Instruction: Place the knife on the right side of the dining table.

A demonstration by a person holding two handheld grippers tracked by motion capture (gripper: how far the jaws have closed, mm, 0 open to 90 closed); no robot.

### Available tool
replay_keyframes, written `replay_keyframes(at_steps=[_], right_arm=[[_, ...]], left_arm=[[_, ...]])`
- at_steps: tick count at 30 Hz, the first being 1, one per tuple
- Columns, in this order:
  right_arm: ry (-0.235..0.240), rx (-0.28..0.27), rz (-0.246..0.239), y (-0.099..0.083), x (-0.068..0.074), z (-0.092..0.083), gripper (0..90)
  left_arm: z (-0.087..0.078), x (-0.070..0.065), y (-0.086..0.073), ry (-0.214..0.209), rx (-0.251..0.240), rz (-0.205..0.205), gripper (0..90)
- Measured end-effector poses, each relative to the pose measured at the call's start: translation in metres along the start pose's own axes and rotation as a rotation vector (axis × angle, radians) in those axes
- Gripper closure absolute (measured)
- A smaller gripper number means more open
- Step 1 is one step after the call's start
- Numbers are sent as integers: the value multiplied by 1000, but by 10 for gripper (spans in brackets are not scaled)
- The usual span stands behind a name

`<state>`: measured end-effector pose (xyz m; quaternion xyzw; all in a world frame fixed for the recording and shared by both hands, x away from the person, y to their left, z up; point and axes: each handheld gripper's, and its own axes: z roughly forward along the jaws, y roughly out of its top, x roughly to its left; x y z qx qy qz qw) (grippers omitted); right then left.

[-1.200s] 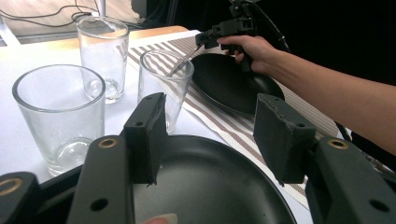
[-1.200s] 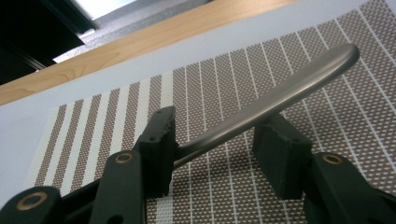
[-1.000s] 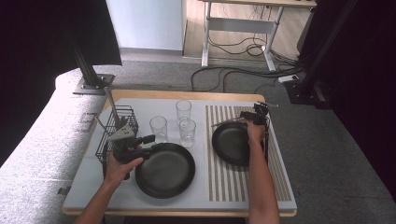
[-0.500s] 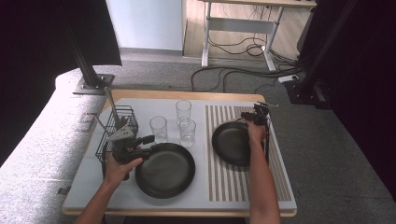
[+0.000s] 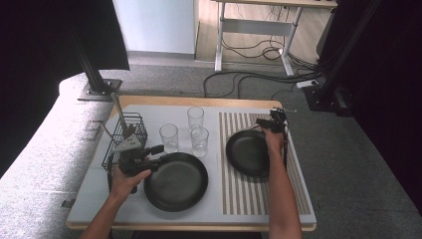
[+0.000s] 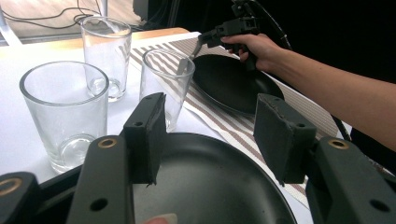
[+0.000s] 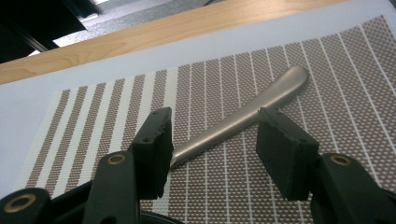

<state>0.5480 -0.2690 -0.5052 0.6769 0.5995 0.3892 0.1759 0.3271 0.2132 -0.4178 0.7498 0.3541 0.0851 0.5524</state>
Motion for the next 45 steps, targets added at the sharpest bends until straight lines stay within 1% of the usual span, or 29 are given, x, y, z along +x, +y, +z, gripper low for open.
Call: replay_keyframes(at_steps=[7, 11, 18, 21, 25, 28, 32, 34, 35, 37, 41, 43, 45], right_arm=[[10, 4, -15, 4, 3, 1, 453], [10, 5, -33, 6, 4, 3, 454], [12, 11, -56, 5, 3, 10, 456], [12, 31, -57, 6, 2, 13, 452], [17, 32, -69, 10, 3, 14, 452], [18, 39, -68, 11, 3, 15, 451], [21, 47, -84, 12, 3, 20, 455], [22, 61, -84, 11, 2, 23, 450], [21, 77, -84, 11, 2, 26, 445], [20, 73, -94, 12, 3, 27, 447], [24, 92, -103, 15, 10, 31, 445], [26, 94, -119, 15, 14, 34, 448], [17, 106, -133, 15, 16, 37, 450]], left_arm=[[0, 0, -1, 8, 4, 3, 441], [-1, -3, -2, 26, 4, 10, 440], [-3, -6, -5, 36, 3, 7, 439], [-4, -7, -6, 40, 2, 5, 439], [-4, -8, -8, 45, 1, 2, 439], [-5, -8, -10, 49, 2, -2, 439], [-6, -7, -11, 50, -4, -6, 438], [-7, -7, -11, 47, -8, -7, 438], [-7, -6, -11, 46, -10, -7, 438], [-8, -5, -12, 44, -14, -11, 438], [-8, -4, -14, 38, -12, -10, 439], [-9, -4, -15, 31, -10, -8, 438], [-10, -6, -15, 30, -11, -3, 435]])
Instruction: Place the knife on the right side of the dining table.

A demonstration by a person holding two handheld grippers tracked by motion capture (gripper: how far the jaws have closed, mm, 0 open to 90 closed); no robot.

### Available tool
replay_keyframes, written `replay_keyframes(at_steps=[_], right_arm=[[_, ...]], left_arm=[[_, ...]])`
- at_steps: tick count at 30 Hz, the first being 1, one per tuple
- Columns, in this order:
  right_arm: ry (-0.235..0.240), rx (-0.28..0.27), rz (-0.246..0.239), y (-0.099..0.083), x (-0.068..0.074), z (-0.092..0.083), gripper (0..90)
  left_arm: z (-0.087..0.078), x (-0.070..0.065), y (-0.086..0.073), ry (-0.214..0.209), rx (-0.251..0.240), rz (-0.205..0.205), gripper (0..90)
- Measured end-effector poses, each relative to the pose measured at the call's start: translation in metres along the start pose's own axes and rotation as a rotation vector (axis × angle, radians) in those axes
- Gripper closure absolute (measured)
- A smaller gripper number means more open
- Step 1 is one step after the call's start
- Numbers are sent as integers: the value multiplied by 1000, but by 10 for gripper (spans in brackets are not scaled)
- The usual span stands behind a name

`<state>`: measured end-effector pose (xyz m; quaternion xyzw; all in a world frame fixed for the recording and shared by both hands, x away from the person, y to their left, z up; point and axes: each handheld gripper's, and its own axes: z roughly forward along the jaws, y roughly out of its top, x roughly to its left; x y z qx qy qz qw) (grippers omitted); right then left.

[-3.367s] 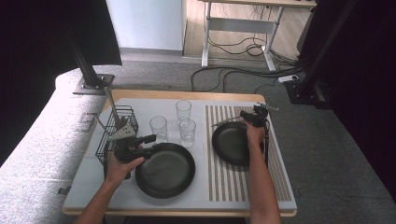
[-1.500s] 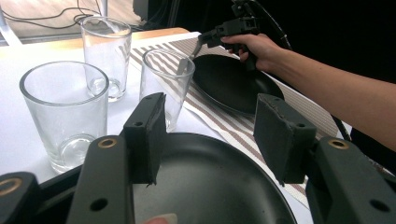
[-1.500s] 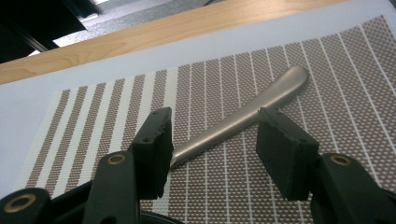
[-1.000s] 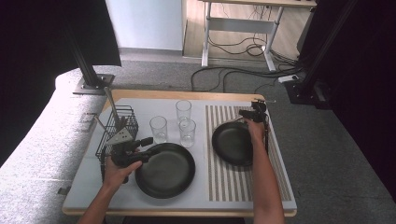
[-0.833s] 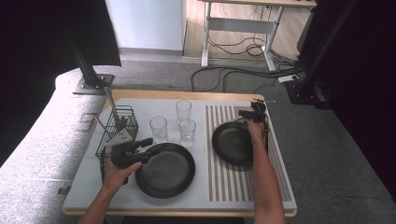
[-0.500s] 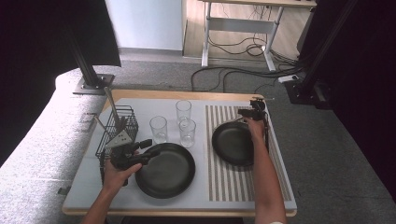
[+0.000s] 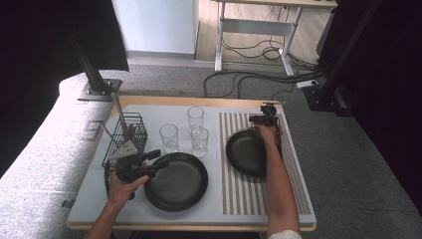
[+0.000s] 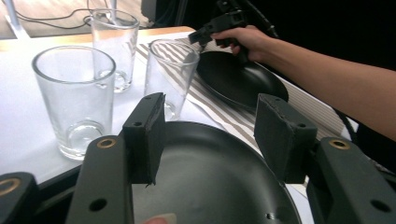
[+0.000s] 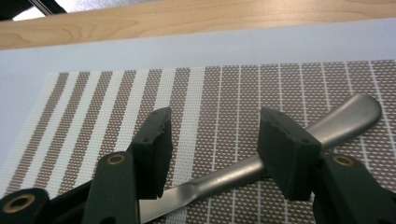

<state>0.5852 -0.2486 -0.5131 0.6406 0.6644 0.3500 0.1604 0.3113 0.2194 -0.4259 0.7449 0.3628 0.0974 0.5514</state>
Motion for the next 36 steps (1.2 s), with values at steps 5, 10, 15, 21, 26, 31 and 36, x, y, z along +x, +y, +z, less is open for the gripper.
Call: replay_keyframes(at_steps=[5, 10, 15, 21, 26, 31, 36], right_arm=[[-12, 22, 10, 3, 2, 3, 457], [-14, 26, 17, 3, 1, 2, 460], [-22, 30, 29, 3, 0, 0, 459], [-13, 27, 56, 0, -4, -3, 458], [-8, 22, 63, -2, -6, -5, 457], [-3, 30, 81, -3, -7, -7, 453], [1, 32, 92, -4, -7, -8, 451]], left_arm=[[-2, 0, 0, -3, -7, 0, 434], [-4, -1, -1, -3, -10, 1, 434], [-6, -1, -2, 1, -9, -3, 434], [-6, -2, -1, 2, -11, -1, 434], [-6, -3, 0, 2, -8, 1, 434], [-5, -3, 0, 2, -7, 2, 434], [-6, -4, 0, 1, -8, 5, 433]])
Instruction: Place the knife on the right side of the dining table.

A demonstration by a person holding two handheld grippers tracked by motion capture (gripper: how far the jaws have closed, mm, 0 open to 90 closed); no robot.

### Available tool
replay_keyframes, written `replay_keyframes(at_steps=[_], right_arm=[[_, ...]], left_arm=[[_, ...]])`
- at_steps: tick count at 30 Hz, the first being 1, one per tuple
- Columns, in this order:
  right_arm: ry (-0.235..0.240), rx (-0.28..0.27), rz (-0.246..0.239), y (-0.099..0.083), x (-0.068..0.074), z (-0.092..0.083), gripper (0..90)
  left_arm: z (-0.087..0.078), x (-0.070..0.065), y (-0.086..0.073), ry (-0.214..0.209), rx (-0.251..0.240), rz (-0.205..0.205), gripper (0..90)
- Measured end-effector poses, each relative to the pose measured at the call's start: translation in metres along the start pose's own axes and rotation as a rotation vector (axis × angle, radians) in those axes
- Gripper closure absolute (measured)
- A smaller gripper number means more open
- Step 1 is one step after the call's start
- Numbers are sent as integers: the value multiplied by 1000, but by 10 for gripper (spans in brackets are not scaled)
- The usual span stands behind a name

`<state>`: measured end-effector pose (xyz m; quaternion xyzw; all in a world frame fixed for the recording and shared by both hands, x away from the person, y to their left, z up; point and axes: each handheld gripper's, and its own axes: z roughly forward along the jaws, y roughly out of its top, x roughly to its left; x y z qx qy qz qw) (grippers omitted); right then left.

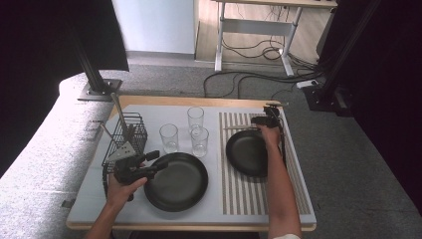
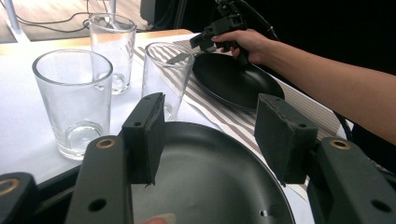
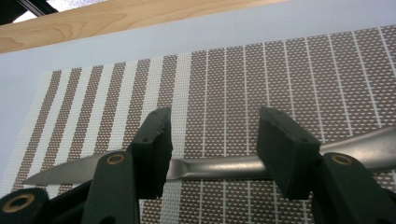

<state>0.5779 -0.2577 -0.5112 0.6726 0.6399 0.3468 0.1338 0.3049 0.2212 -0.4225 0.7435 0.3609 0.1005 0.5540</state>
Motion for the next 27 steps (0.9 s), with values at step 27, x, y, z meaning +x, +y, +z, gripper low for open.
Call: replay_keyframes(at_steps=[27], right_arm=[[100, -124, -39, -9, 9, -37, 447]], left_arm=[[5, -4, 5, 5, -1, 21, 434]])
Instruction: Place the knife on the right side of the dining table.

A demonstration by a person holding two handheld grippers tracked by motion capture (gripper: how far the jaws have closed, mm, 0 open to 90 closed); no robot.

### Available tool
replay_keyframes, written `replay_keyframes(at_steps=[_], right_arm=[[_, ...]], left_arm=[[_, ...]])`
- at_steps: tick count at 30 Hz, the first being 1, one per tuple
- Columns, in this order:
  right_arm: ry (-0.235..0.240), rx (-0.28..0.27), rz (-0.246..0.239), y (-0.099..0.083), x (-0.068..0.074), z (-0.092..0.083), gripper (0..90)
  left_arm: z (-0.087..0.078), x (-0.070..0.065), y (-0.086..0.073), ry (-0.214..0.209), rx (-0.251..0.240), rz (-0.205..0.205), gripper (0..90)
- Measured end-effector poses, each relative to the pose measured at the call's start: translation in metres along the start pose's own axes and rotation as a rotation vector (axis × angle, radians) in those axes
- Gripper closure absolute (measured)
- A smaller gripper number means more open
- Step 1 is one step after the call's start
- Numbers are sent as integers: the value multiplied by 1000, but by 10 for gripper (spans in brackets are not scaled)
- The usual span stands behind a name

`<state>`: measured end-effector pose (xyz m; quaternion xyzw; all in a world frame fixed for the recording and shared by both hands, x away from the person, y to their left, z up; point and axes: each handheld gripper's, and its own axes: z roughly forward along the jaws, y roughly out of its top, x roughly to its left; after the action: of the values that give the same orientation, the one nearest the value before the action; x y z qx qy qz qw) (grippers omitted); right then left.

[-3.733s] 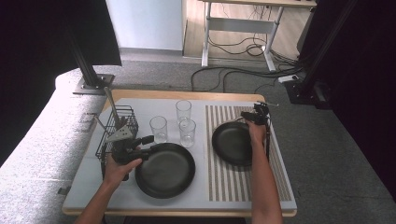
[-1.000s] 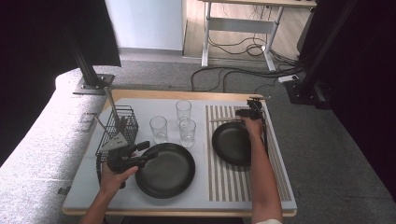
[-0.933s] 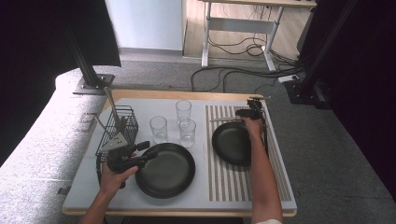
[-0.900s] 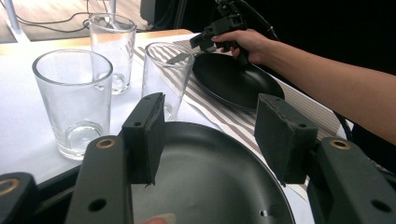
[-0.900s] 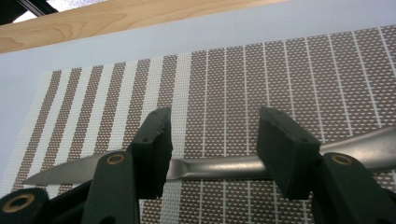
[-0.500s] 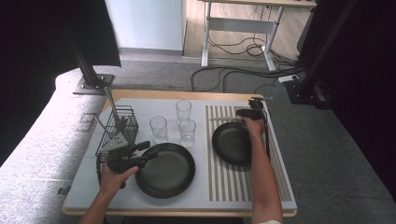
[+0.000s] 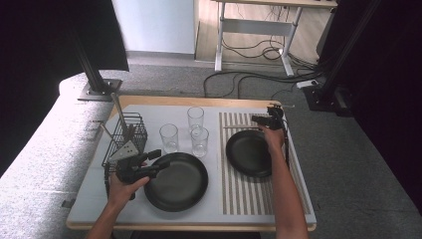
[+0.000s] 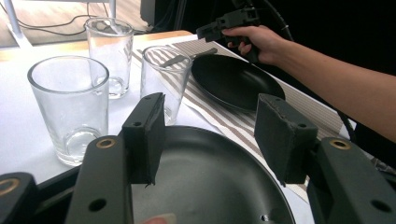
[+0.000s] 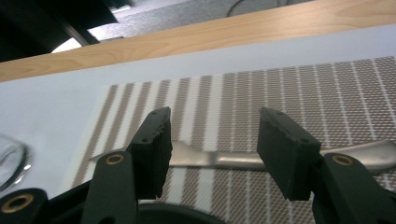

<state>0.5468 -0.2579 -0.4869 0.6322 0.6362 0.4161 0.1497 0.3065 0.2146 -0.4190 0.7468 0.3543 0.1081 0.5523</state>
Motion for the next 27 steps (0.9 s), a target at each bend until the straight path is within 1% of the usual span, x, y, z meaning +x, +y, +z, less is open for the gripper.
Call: replay_keyframes(at_steps=[1, 3, 4, 6, 8, 10, 11, 12, 13, 14, 15, 16, 20, 22, 24, 26, 27], right_arm=[[9, -8, -11, -1, 3, -3, 444], [31, -3, -34, -3, 11, -10, 438], [39, -18, -46, -5, 15, -14, 443], [59, -28, -60, -8, 22, -22, 439], [72, -22, -74, -11, 27, -29, 432], [82, -45, -85, -16, 31, -36, 436], [88, -48, -89, -18, 32, -39, 428], [94, -32, -92, -19, 33, -42, 423], [101, -49, -102, -23, 35, -47, 429], [103, -54, -106, -25, 36, -49, 429], [107, -56, -111, -27, 37, -51, 424], [112, -47, -114, -29, 38, -54, 420], [134, -63, -138, -37, 44, -65, 421], [147, -55, -144, -42, 48, -69, 417], [157, -67, -168, -49, 53, -75, 419], [171, -61, -174, -56, 57, -80, 413], [179, -74, -177, -60, 58, -82, 418]], left_arm=[[0, 0, 0, -1, 1, 0, 434], [0, 0, 0, -2, 3, -1, 434], [0, 0, 0, -3, 4, -2, 434], [0, 0, 0, -3, 7, -4, 434], [1, 1, 0, -4, 9, -6, 435], [1, 2, 0, -4, 9, -9, 436], [1, 2, 1, -4, 9, -8, 436], [1, 2, 1, -6, 8, -9, 436], [1, 2, 1, -7, 8, -9, 436], [2, 3, 1, -7, 7, -9, 436], [2, 3, 1, -9, 7, -9, 436], [2, 3, 1, -9, 7, -9, 436], [1, 3, 1, -10, 7, -11, 436], [1, 3, 1, -8, 7, -11, 436], [0, 3, 1, -5, 5, -11, 437], [-1, 3, 1, 0, 2, -9, 437], [-2, 3, 1, 1, 1, -9, 437]])
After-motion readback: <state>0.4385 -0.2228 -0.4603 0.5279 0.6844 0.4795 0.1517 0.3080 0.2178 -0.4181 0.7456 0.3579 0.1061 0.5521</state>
